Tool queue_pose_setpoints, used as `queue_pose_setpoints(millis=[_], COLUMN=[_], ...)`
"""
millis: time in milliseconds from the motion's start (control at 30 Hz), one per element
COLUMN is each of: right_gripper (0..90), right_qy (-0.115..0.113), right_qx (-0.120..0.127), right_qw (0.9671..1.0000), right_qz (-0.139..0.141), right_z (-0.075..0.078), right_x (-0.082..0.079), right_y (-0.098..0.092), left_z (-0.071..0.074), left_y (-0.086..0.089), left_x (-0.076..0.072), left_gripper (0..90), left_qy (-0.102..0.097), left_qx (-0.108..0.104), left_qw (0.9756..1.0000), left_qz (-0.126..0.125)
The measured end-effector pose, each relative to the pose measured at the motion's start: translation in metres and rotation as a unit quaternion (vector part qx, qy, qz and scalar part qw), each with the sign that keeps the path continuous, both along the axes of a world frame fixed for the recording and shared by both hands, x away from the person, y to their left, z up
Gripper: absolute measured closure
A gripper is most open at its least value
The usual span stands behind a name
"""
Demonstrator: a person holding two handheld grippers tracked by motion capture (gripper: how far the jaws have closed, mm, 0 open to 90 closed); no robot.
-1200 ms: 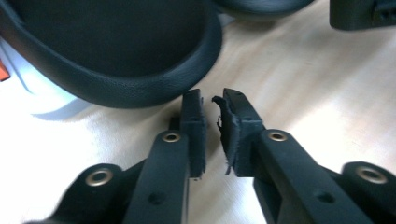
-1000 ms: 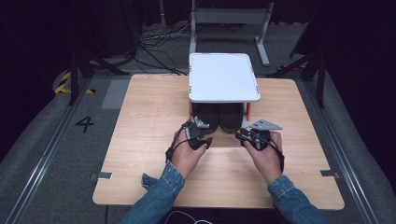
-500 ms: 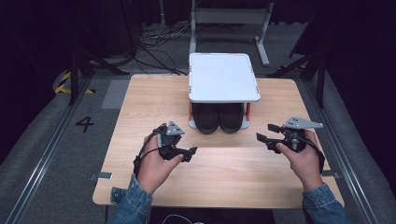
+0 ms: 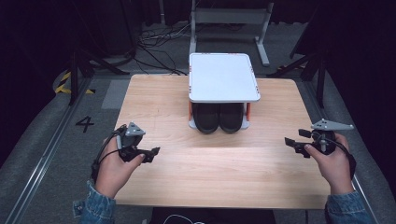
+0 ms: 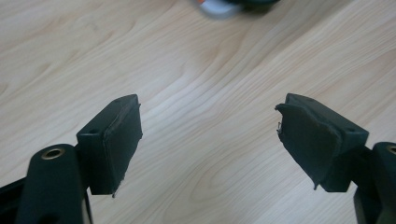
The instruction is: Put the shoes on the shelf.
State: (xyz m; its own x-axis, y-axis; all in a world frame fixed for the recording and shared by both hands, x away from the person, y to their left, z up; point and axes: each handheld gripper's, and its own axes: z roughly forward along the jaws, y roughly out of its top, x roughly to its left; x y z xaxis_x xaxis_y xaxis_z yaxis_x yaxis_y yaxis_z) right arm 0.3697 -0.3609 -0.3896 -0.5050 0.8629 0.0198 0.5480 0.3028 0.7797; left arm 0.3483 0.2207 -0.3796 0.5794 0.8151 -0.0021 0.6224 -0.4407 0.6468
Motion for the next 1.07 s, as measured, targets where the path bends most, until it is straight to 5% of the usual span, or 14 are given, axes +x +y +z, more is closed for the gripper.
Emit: queue_pose_setpoints(millis=[167, 333, 500, 600, 800, 1067], right_gripper=[27.7, 22.3, 19.7, 19.7, 19.7, 20.3], right_qy=[0.033, 0.062, 0.075, 0.087, 0.081, 0.044], right_qx=[-0.027, -0.061, -0.039, -0.046, -0.014, -0.019], right_qw=[0.9990, 0.9958, 0.9955, 0.9941, 0.9958, 0.9987], right_qz=[0.015, 0.027, 0.042, 0.046, 0.039, 0.020], right_z=[-0.005, -0.025, -0.042, -0.054, -0.076, -0.084], right_x=[-0.001, 0.006, 0.012, 0.016, 0.022, 0.024], right_y=[-0.013, -0.022, -0.025, -0.025, -0.024, -0.020], left_z=[-0.009, -0.020, -0.037, -0.047, -0.061, -0.067], left_y=[0.020, 0.034, 0.039, 0.040, 0.046, 0.044], left_x=[0.002, 0.007, 0.013, 0.017, 0.024, 0.028], left_gripper=[22.4, 22.6, 22.5, 22.5, 23.6, 23.1], left_qy=[0.017, 0.049, 0.089, 0.104, 0.083, 0.078], left_qx=[-0.002, 0.012, 0.020, 0.028, 0.019, -0.007], left_qw=[0.9996, 0.9980, 0.9952, 0.9937, 0.9954, 0.9956], left_qz=[0.024, 0.036, 0.035, 0.033, 0.043, 0.052])
